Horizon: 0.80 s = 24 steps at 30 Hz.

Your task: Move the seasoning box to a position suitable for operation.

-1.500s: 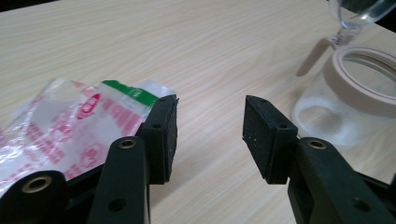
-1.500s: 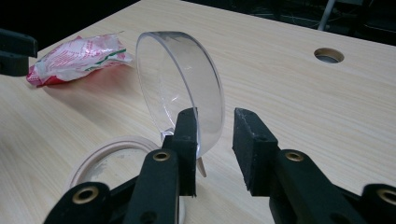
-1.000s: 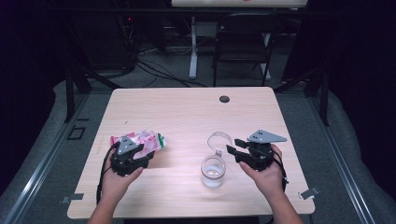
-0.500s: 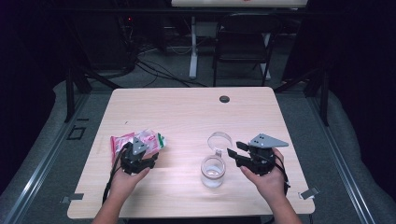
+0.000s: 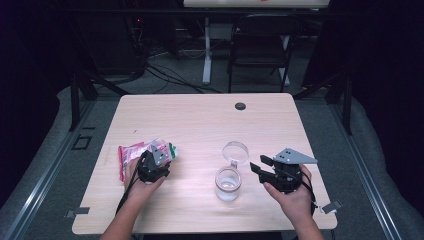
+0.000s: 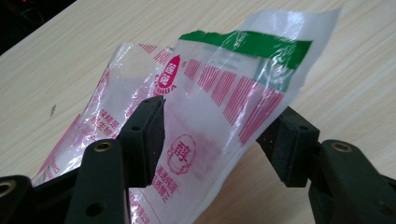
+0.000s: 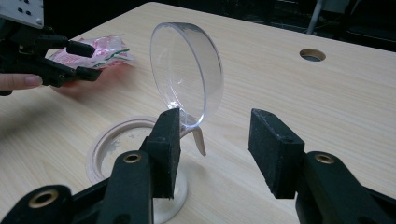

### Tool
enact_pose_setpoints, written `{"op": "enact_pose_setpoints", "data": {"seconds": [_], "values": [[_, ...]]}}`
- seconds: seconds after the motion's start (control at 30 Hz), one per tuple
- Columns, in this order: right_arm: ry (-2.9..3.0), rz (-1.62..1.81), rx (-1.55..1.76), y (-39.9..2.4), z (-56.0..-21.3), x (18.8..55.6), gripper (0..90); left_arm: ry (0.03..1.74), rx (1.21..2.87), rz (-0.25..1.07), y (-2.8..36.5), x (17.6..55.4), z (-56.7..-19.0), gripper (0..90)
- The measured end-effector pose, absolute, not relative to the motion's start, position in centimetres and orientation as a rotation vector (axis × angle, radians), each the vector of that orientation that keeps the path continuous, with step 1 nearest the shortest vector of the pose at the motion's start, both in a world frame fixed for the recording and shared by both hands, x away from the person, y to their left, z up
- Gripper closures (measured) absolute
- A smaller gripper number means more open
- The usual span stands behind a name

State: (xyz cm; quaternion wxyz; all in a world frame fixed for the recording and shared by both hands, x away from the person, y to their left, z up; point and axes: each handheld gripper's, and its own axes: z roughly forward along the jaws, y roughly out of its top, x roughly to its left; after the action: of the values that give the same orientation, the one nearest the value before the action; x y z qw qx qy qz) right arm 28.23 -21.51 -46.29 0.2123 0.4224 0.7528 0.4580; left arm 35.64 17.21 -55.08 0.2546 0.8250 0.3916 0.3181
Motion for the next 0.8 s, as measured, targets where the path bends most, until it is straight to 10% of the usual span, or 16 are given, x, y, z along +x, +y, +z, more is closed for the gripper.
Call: {"op": "enact_pose_setpoints", "data": {"seconds": [0.8], "values": [[2.082, 1.249, 1.190, -21.7, -46.8, 27.9, 53.4, 1.138, 2.192, 0.893, 17.9, 37.1, -57.3, 56.0]]}}
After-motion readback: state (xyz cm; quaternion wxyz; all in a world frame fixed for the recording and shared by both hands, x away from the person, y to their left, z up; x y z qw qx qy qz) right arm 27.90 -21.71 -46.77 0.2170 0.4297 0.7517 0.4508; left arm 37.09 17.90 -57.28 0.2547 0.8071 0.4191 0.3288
